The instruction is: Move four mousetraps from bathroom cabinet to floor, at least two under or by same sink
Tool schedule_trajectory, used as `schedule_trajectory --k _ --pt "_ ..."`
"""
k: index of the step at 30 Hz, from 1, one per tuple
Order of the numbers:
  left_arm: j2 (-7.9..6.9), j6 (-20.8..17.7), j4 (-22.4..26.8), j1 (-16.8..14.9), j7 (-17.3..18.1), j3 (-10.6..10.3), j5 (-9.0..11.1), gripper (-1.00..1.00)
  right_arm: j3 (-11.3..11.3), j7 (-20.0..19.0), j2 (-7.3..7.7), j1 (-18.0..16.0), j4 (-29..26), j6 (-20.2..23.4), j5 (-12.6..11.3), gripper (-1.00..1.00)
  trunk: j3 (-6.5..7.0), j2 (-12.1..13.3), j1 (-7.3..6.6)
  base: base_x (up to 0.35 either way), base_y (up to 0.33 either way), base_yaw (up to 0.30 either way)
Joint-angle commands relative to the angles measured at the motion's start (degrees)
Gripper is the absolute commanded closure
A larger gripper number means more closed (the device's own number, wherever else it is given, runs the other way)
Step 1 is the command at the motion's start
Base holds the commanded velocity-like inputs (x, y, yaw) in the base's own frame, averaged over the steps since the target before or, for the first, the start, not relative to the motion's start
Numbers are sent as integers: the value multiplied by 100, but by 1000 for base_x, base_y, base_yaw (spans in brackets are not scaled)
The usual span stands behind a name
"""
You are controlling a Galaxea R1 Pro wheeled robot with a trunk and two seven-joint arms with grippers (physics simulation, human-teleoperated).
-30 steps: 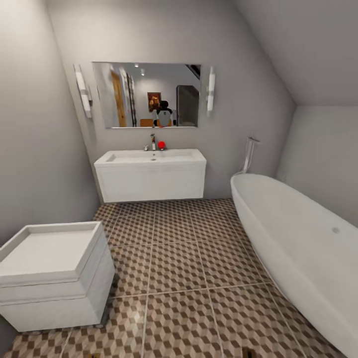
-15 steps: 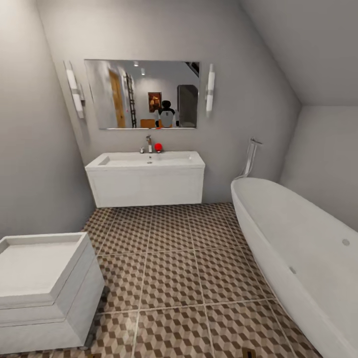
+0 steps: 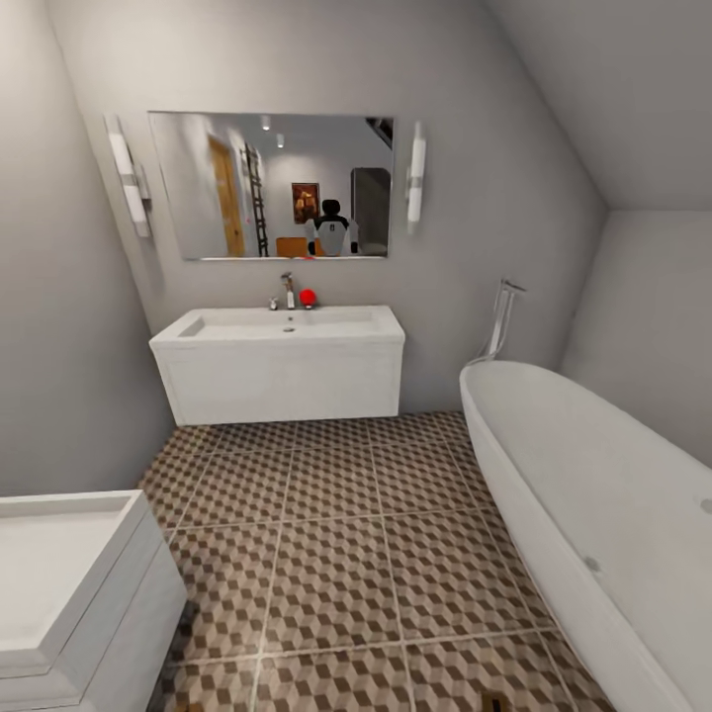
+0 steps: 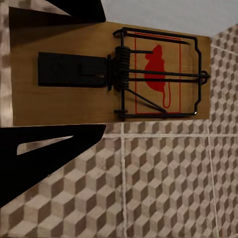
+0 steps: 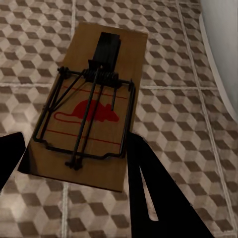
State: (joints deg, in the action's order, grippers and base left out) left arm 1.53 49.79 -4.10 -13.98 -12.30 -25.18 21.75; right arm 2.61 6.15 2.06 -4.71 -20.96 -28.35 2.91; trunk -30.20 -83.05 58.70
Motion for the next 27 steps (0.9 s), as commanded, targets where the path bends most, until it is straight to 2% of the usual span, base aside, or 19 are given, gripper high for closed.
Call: schedule_trajectory --k 1,8,19,27 --pt "5 22 -21 -8 -44 -49 4 100 29 58 4 -4 4 -11 25 100 -6 -3 3 304 -3 0" --pt "5 22 -21 -8 -44 -49 4 100 29 61 3 -4 4 -12 25 100 -6 -3 3 304 -1 19" --pt "5 22 -21 -8 -44 -49 4 100 29 61 5 -4 4 -12 25 100 -6 -3 3 304 0 212" --pt "5 22 -21 -7 -44 -49 4 100 29 59 5 -4 4 -13 25 100 -6 -3 3 304 0 42"
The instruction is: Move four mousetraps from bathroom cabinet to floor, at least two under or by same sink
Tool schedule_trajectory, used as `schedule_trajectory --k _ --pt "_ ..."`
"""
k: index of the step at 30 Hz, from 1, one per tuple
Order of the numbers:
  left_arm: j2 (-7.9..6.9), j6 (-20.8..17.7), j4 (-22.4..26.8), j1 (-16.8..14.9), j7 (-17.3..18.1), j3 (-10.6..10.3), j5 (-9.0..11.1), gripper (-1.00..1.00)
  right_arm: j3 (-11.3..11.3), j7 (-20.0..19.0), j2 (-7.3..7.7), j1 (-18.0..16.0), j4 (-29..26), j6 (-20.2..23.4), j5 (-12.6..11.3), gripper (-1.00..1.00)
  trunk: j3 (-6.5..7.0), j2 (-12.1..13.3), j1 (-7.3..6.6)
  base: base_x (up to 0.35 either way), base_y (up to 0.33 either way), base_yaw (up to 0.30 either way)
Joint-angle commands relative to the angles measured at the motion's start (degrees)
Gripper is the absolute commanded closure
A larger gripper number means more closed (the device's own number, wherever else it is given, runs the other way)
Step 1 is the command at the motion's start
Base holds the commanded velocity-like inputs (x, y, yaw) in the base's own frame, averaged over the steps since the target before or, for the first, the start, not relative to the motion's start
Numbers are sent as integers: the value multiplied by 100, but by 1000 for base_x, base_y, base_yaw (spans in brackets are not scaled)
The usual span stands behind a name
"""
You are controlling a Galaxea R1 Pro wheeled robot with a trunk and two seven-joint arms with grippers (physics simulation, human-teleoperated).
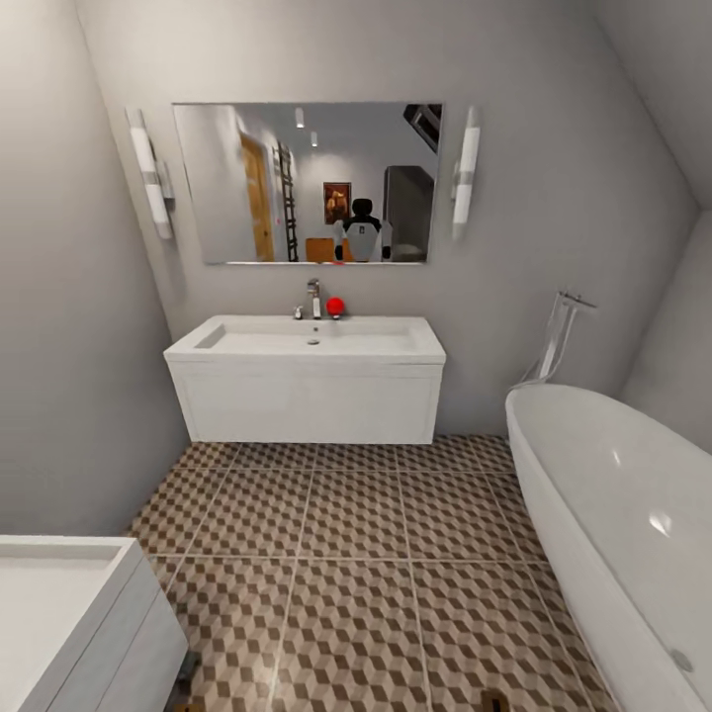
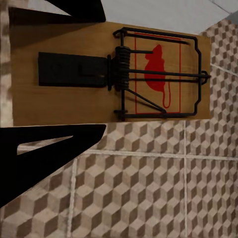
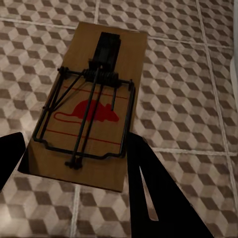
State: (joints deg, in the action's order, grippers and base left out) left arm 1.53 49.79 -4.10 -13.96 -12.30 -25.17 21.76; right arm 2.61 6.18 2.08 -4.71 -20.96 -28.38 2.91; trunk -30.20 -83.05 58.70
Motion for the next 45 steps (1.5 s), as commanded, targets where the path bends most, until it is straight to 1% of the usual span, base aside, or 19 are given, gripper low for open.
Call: schedule_trajectory --k 1,24,45 --pt "5 22 -21 -9 -45 -49 4 100 29 57 3 -4 4 -10 25 100 -6 -3 3 304 0 5" --pt "7 22 -21 -9 -45 -49 4 100 29 51 3 -4 4 -31 28 100 -6 -3 3 304 0 0" --pt "11 22 -21 -10 -45 -49 4 100 29 42 42 -4 9 -115 34 100 -6 -3 3 304 0 0"
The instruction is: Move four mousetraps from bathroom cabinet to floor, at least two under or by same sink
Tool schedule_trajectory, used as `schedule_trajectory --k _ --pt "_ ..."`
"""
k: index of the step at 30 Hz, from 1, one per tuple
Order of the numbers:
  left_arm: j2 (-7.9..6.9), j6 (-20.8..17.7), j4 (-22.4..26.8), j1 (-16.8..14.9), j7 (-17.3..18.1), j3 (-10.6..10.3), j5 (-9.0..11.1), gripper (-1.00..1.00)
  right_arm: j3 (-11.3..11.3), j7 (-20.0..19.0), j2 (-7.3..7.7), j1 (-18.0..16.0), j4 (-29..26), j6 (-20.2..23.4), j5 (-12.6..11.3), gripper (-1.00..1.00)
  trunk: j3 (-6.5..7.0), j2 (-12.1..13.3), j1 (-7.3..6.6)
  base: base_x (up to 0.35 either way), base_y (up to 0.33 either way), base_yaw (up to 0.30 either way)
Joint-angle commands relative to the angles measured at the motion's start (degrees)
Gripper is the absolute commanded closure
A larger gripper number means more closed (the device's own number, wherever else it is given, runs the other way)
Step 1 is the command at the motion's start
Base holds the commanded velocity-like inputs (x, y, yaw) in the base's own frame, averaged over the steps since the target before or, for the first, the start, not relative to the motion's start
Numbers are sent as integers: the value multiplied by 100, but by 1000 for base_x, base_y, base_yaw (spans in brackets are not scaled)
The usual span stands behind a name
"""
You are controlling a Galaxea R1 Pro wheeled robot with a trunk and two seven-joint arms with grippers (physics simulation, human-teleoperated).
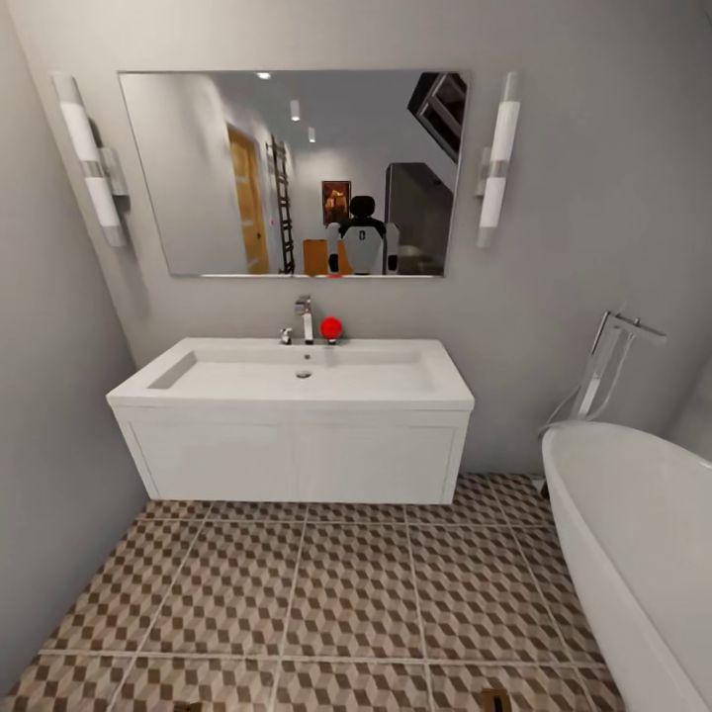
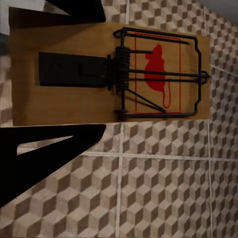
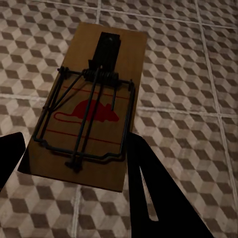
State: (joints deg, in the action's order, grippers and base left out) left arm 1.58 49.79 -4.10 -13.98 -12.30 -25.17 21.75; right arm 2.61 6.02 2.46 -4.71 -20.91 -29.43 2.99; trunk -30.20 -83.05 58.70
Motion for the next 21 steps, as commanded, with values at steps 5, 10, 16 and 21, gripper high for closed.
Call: schedule_trajectory --k 5,10,16,21 --pt "3 22 -21 -7 -44 -49 4 100 29 58 8 -4 7 -10 27 100 -6 -3 3 283 0 0" --pt "2 22 -21 -8 -44 -49 4 100 29 58 9 -4 7 -10 27 100 -6 -3 3 100 0 0" --pt "2 22 -21 -9 -44 -49 4 100 29 58 9 -4 7 -10 27 100 -6 -3 3 13 0 0" --pt "6 22 -21 -9 -44 -49 4 100 29 58 9 -4 7 -10 27 100 -6 -3 3 1 0 0"
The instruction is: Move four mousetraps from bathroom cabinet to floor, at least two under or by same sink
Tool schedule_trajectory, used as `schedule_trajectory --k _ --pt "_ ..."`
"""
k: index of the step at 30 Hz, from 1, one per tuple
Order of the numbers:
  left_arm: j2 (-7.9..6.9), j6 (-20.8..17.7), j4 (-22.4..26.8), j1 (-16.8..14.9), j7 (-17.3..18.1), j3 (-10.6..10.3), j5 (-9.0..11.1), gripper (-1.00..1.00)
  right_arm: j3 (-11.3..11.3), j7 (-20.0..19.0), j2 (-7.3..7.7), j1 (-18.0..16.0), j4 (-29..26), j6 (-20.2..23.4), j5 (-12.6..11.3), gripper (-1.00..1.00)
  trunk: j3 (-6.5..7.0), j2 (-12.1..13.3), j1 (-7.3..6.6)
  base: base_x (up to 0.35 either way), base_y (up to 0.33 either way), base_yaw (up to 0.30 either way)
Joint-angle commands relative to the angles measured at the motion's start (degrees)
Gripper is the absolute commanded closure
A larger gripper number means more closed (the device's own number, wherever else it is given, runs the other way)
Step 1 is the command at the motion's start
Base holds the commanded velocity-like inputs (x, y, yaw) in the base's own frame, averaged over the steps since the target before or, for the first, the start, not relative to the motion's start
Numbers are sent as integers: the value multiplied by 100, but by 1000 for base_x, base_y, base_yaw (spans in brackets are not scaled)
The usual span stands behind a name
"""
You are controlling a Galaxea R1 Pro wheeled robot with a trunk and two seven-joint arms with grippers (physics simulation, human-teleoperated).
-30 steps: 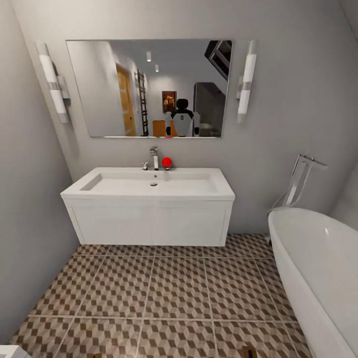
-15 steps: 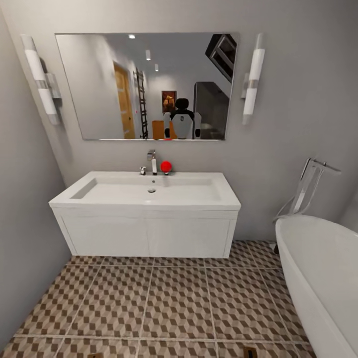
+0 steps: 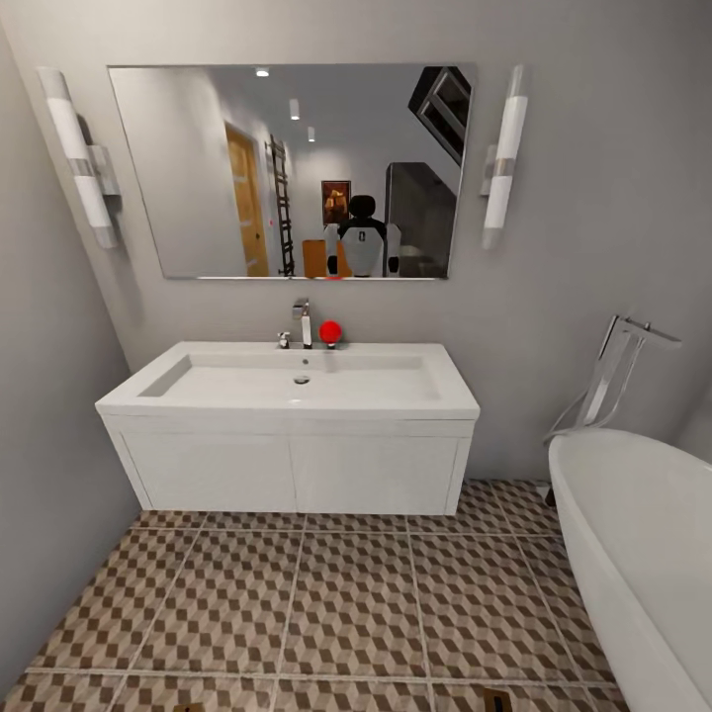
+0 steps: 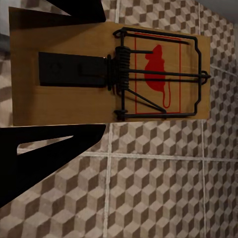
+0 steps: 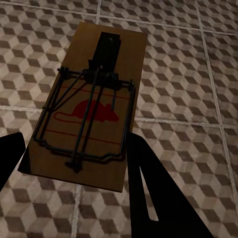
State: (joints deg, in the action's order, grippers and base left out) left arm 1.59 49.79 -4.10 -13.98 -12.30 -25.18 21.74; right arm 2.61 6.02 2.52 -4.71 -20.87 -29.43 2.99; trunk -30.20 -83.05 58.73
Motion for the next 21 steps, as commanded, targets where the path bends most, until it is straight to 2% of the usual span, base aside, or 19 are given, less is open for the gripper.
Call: schedule_trajectory --k 1,6,9,12,16,21 --pt "4 22 -21 -8 -45 -48 5 100 29 58 3 -4 4 -10 26 100 -6 -3 0 0 0 0" --pt "2 22 -21 -8 -45 -48 5 100 29 58 3 -4 4 -10 26 100 -6 -3 0 0 0 0" --pt "52 -72 36 90 115 -152 -77 100 -73 -52 -15 96 103 30 19 100 -6 -3 0 0 0 0" --pt "54 -161 15 188 271 -141 -130 100 -175 -162 -12 194 201 10 18 100 -6 -3 0 0 0 0" --pt "81 -280 13 319 315 -119 -197 100 -179 -295 -112 326 331 -9 18 100 -6 -3 0 0 0 0" --pt "133 -430 68 482 316 -111 -287 100 -194 -297 -134 491 444 -22 17 100 -6 -3 0 0 0 0"
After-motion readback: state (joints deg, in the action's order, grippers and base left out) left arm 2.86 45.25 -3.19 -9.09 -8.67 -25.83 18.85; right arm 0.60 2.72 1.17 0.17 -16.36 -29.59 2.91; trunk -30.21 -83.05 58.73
